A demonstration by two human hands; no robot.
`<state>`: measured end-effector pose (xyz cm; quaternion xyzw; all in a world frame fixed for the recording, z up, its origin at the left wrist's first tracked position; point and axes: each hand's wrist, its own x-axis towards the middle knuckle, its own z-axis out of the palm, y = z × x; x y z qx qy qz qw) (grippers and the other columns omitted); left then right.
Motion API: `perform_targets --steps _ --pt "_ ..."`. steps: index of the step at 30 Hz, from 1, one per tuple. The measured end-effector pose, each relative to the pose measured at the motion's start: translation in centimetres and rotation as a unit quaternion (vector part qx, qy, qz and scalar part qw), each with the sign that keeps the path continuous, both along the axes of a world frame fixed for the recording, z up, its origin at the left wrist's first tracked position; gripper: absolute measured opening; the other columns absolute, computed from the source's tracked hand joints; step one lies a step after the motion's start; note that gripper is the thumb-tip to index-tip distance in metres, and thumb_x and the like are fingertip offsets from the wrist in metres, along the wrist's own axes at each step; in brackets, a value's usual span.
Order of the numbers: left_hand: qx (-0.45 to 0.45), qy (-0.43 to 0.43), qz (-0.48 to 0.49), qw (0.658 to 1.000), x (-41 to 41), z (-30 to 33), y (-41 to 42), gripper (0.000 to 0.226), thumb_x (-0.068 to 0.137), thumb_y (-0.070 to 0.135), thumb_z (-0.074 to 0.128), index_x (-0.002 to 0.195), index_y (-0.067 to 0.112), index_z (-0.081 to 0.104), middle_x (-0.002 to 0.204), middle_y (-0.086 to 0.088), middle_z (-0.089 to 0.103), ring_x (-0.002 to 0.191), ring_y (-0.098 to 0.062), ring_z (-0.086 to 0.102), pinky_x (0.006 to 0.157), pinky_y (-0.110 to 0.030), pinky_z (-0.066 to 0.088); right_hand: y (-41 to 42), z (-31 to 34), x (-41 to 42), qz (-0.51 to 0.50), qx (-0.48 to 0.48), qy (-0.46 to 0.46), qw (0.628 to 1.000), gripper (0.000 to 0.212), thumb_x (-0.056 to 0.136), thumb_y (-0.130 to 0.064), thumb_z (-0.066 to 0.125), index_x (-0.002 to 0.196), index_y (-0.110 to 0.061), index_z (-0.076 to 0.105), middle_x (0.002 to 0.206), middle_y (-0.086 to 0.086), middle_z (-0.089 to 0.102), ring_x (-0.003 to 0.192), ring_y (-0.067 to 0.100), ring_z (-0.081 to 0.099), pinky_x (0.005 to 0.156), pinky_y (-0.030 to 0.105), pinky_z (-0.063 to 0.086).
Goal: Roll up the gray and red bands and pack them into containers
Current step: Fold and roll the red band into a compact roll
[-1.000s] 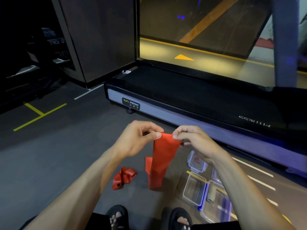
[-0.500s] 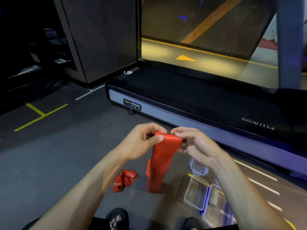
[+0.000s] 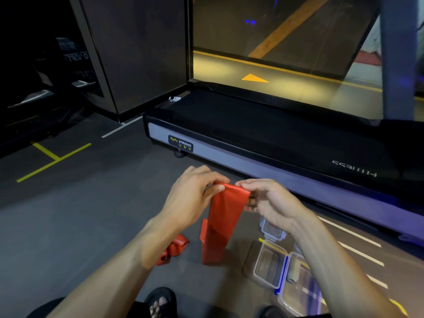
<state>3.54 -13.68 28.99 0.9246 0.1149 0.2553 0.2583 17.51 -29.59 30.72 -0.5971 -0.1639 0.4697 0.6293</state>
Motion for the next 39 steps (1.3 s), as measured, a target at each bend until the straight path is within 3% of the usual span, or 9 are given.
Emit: perform_targets --steps 7,13,16,21,23,26,30,34,39 --pt "0.024 0.041 -0.019 0.999 0.0 0.0 -0.7 0.014 0.099 0.032 0.063 0.109 0.029 0.072 0.116 0.016 0.06 0.111 -0.01 0.049 0.092 -0.033 0.048 -0.7 -1.0 -0.1 0.022 -0.05 -0.115 0.992 0.019 0.1 -0.009 0.056 0.099 -0.013 0.075 0.089 0.009 0.067 0.085 0.023 0.06 0.081 0.033 0.047" --pt "-0.003 0.042 -0.037 0.998 -0.1 0.2 -0.6 0.012 0.096 0.023 0.069 0.107 0.024 0.076 0.098 0.007 0.069 0.094 -0.012 0.066 0.088 -0.034 0.052 -1.1 -1.9 0.2 0.034 -0.051 -0.173 0.983 0.024 0.106 -0.018 0.053 0.1 -0.011 0.075 0.088 0.01 0.067 0.085 0.021 0.058 0.078 0.03 0.045" --pt "-0.013 0.043 -0.04 0.998 -0.2 0.3 -0.6 0.013 0.096 0.021 0.071 0.107 0.023 0.077 0.097 0.006 0.07 0.091 -0.012 0.067 0.086 -0.029 0.051 -1.4 -2.1 0.2 0.049 -0.051 -0.277 0.958 0.023 0.1 -0.032 0.065 0.102 -0.012 0.076 0.094 0.014 0.074 0.087 0.014 0.063 0.084 0.032 0.049" --pt "-0.15 0.039 -0.022 0.988 0.0 0.1 -0.2 0.015 0.09 0.02 0.078 0.105 0.023 0.078 0.097 0.009 0.078 0.093 0.001 0.071 0.093 -0.024 0.054 -1.5 -2.0 0.5 0.029 -0.018 -0.415 0.909 0.013 0.098 -0.024 0.07 0.087 -0.017 0.073 0.088 0.01 0.074 0.082 0.024 0.068 0.081 0.036 0.052" --pt "-0.251 0.025 -0.014 0.967 0.1 0.1 0.2 0.014 0.085 0.02 0.083 0.097 0.027 0.079 0.088 0.008 0.078 0.089 -0.003 0.073 0.094 -0.032 0.057 -1.4 -1.8 0.6 0.02 -0.014 -0.433 0.901 0.016 0.098 -0.024 0.069 0.084 -0.017 0.071 0.086 0.005 0.071 0.084 0.027 0.066 0.079 0.034 0.051" --pt "-0.318 0.022 -0.042 0.947 0.1 0.5 0.4 0.01 0.083 0.015 0.084 0.089 0.021 0.079 0.08 0.001 0.078 0.08 -0.01 0.074 0.088 -0.032 0.059 -1.4 -1.3 0.6 0.023 -0.013 -0.418 0.908 0.021 0.099 -0.02 0.068 0.079 -0.013 0.067 0.089 -0.005 0.062 0.079 0.014 0.06 0.078 0.023 0.046" --pt "-0.317 0.036 -0.07 0.945 0.1 0.4 0.2 0.01 0.081 0.013 0.084 0.087 0.021 0.08 0.081 -0.007 0.078 0.078 -0.013 0.073 0.087 -0.033 0.058 -1.6 -0.4 0.2 0.091 -0.034 -0.387 0.917 0.017 0.101 -0.015 0.062 0.086 -0.011 0.068 0.082 -0.004 0.066 0.077 0.008 0.058 0.078 0.023 0.044" --pt "-0.303 0.044 -0.091 0.948 0.2 -0.2 0.5 0.008 0.083 0.014 0.083 0.087 0.021 0.079 0.082 -0.005 0.078 0.085 -0.028 0.076 0.09 -0.044 0.059 -1.0 -0.5 -1.0 0.098 -0.022 -0.448 0.889 0.019 0.094 -0.04 0.072 0.093 -0.021 0.074 0.089 0.0 0.073 0.082 0.015 0.066 0.078 0.031 0.051" --pt "-0.344 0.018 -0.093 0.934 0.4 -1.1 0.7 0.017 0.085 0.018 0.082 0.096 0.019 0.068 0.081 -0.002 0.076 0.08 -0.018 0.071 0.084 -0.041 0.055 -0.2 -0.4 -1.2 0.059 -0.013 -0.465 0.883 0.013 0.09 -0.031 0.079 0.082 -0.021 0.075 0.077 -0.004 0.073 0.072 0.007 0.064 0.071 0.027 0.05"
